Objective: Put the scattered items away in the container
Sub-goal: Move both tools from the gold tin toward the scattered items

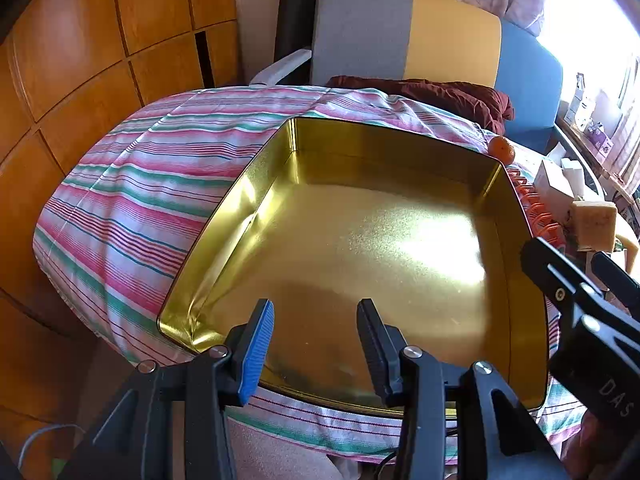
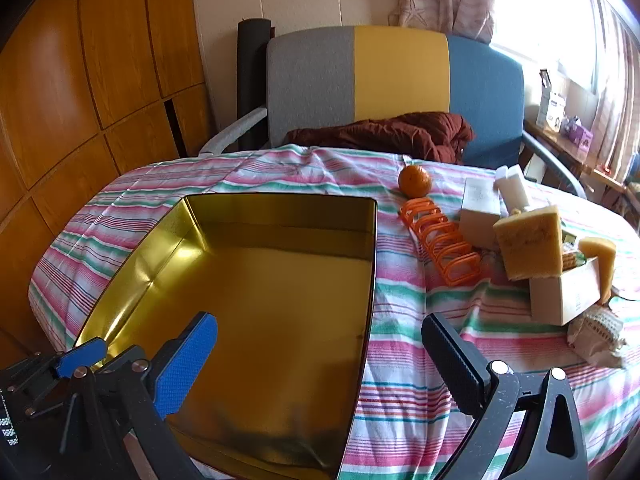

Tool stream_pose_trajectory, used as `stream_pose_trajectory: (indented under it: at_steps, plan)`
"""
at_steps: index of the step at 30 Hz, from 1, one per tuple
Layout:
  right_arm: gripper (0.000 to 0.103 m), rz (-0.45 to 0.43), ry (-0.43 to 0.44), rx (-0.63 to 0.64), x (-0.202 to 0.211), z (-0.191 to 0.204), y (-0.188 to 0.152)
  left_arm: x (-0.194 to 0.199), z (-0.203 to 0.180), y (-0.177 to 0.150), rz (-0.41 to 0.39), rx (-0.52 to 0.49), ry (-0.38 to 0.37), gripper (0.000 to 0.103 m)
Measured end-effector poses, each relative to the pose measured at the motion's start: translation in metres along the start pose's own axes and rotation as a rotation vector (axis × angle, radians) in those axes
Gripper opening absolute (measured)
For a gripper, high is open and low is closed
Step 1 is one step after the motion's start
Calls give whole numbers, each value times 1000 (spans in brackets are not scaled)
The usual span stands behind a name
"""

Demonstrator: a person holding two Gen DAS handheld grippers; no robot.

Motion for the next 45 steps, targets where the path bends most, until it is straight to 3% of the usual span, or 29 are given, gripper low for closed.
stream_pose_trajectory:
  at_steps: [13,20,27,37,42,45]
  plan:
    - [103,-1,11,-23,1,-9,3,-1,-10,0,11,-19,-3,44]
    - [103,-34,-28,-59,6,-33,11,3,-28,7,-15,-73,-26,44]
    - [103,-50,-106,-164,12,-84,18,4,-69,22,-30,-186,-136,44]
    - [103,-102,-244,-307,30,-178,22,20,-143,47,-124,-395,-205,44]
    - [103,-153,-261,-357,41,-222,34,22,-176,55,-131,-452,-267,45]
    - [95,-186,-231,-378,43,-242,52,22,-189,53,-122,-471,-298,45]
Point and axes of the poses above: each gripper's, at about its wrist camera, not at the fingertips, and x roughly against the way its jaws point, z to its left, y to its top, the point moved 4 cm from there along -x, roughly the way its jaws point, and after that the axes turned 15 degrees about -x, right-handed, at the moved point
